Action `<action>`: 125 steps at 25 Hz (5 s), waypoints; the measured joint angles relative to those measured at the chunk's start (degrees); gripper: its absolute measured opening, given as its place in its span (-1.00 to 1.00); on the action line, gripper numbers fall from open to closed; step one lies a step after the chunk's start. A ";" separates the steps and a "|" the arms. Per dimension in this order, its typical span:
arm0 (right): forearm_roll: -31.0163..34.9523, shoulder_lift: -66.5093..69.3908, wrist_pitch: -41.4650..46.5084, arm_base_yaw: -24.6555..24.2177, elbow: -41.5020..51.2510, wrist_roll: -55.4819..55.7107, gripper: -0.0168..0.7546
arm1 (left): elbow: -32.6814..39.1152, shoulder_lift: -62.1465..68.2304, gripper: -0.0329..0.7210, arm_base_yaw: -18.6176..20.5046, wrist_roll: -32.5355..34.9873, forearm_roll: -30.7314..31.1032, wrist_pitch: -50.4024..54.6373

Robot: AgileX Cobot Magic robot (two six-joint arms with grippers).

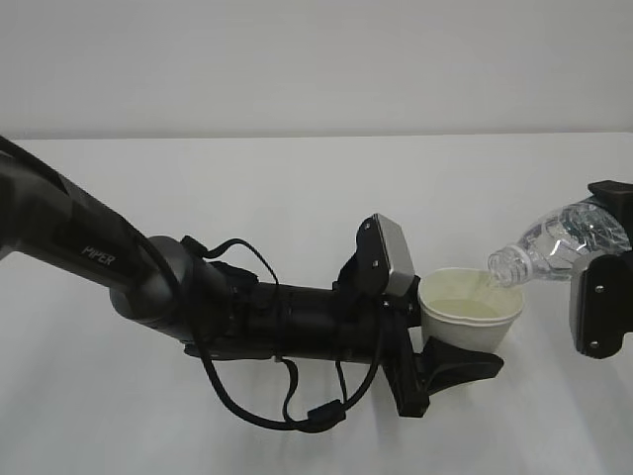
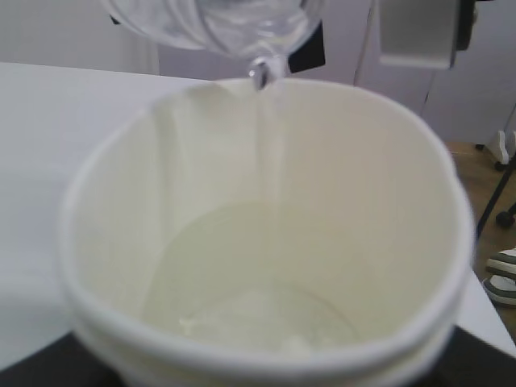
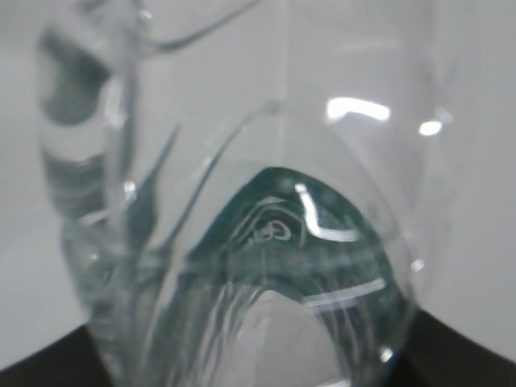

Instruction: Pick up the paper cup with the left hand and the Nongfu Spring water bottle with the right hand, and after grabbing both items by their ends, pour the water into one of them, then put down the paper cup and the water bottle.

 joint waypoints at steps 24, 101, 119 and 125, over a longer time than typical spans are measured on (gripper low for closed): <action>0.00 0.00 0.22 0.00 -0.10 -1.38 0.10 | 0.00 0.00 0.28 0.00 0.00 0.00 0.00; 0.21 0.00 -7.29 0.00 -0.68 44.10 0.10 | -0.42 0.00 0.27 0.00 1.09 -9.59 2.69; 0.10 8.55 -18.40 0.00 -0.58 78.13 0.10 | -0.42 0.00 0.27 3.71 4.26 -12.33 2.69; -0.40 12.97 -18.50 0.00 -1.36 86.50 0.10 | -0.42 0.00 0.27 5.89 4.71 -11.64 2.69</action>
